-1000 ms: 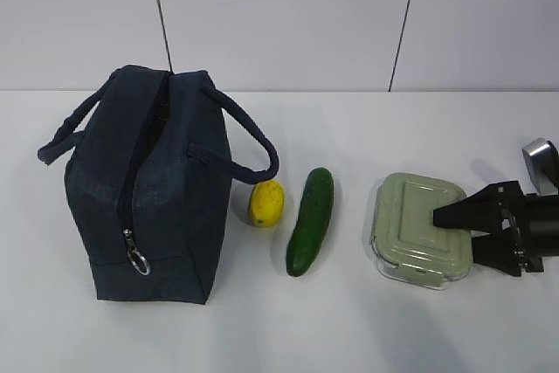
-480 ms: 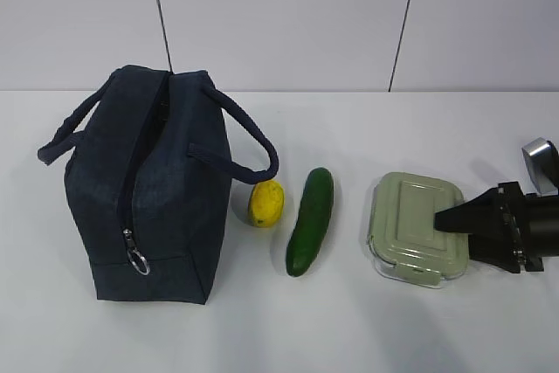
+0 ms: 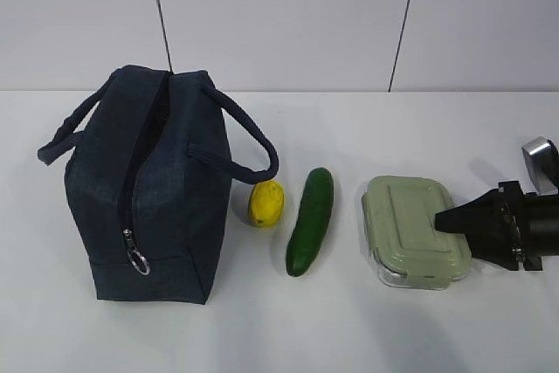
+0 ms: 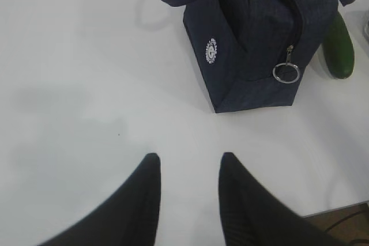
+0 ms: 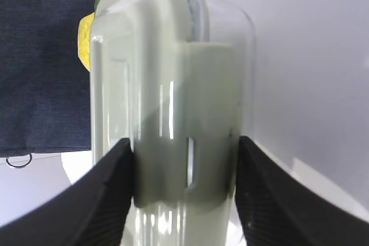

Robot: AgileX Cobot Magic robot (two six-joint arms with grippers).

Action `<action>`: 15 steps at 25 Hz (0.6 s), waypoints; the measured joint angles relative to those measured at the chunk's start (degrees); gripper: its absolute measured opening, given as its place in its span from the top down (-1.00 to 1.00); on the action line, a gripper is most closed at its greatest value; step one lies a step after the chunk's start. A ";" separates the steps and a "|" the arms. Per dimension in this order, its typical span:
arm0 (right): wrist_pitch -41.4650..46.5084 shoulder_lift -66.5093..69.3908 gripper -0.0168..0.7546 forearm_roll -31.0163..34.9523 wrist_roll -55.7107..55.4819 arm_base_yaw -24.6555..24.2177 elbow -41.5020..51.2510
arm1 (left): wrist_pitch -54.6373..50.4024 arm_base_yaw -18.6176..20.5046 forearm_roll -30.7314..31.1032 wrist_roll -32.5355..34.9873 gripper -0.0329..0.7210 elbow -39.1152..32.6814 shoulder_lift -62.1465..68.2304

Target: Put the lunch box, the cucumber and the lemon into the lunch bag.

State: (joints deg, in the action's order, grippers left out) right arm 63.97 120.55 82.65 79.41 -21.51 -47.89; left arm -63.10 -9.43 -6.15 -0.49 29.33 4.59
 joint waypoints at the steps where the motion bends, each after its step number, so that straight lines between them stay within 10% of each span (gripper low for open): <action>1: 0.05 0.00 -0.07 0.00 0.00 0.00 0.00 | 0.00 0.00 0.00 0.00 0.27 0.00 0.00; 15: 0.41 0.00 -0.07 0.10 0.68 0.00 0.00 | 0.00 0.00 0.00 0.00 0.27 0.00 0.00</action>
State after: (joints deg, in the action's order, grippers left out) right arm 64.39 120.55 82.74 80.09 -21.51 -47.89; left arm -63.10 -9.43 -6.15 -0.49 29.33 4.59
